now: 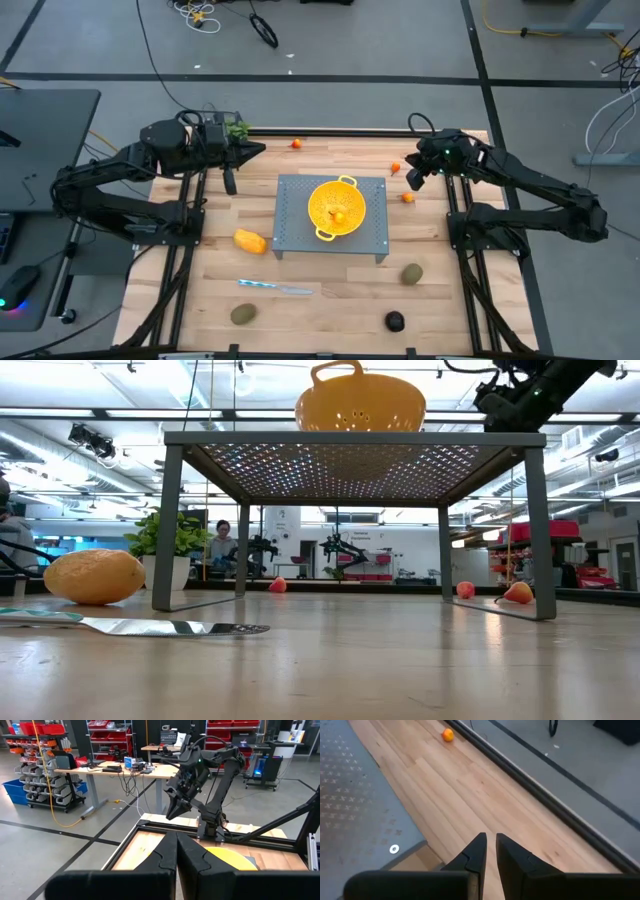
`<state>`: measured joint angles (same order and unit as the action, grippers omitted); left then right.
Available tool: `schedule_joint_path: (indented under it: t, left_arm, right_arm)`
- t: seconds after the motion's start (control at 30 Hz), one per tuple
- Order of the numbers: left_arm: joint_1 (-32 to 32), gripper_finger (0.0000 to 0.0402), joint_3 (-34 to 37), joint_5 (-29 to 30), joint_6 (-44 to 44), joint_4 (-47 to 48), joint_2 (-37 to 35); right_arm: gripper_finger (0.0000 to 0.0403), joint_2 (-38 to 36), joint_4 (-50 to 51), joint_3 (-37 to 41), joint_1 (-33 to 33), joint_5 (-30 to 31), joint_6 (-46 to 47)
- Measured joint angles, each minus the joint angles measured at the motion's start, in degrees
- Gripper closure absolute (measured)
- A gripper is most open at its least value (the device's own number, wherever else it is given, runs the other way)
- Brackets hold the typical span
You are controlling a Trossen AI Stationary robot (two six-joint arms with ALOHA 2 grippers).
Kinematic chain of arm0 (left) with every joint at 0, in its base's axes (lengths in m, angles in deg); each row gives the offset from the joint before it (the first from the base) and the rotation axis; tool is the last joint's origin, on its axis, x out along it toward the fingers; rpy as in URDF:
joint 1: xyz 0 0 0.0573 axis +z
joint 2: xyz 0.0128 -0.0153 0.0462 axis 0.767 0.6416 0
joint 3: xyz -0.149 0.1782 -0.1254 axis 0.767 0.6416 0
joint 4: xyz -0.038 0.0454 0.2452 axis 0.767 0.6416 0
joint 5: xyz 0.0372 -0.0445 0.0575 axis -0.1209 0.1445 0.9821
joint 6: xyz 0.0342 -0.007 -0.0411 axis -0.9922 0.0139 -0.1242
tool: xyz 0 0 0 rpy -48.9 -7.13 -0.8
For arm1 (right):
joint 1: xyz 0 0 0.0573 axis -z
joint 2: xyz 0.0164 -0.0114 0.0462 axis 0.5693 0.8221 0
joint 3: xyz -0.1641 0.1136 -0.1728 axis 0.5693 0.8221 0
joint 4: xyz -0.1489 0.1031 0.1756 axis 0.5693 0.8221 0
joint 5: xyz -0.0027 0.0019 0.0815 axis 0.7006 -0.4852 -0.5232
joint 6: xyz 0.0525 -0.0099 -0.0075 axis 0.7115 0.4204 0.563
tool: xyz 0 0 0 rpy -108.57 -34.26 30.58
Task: Pick & Place Fruit
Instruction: Put the right bottom pear into the strainer bowl on the shelf
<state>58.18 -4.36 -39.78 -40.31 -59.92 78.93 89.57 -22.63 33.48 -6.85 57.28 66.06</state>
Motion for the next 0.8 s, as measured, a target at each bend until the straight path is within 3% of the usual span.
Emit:
schedule_joint_path:
  t: [0.47, 0.8]
  left_arm:
    - [0.0, 0.0397, 0.0, 0.0, -0.2, 0.0, 0.0]
    - [0.0, 0.0397, 0.0, -1.1, -0.2, 0.0, 0.0]
  right_arm:
    - [0.0351, 2.5, 13.3, 0.0, -0.2, -7.0, 12.3]
    - [0.0267, 8.2, 17.2, 0.0, -0.2, -7.8, 21.5]
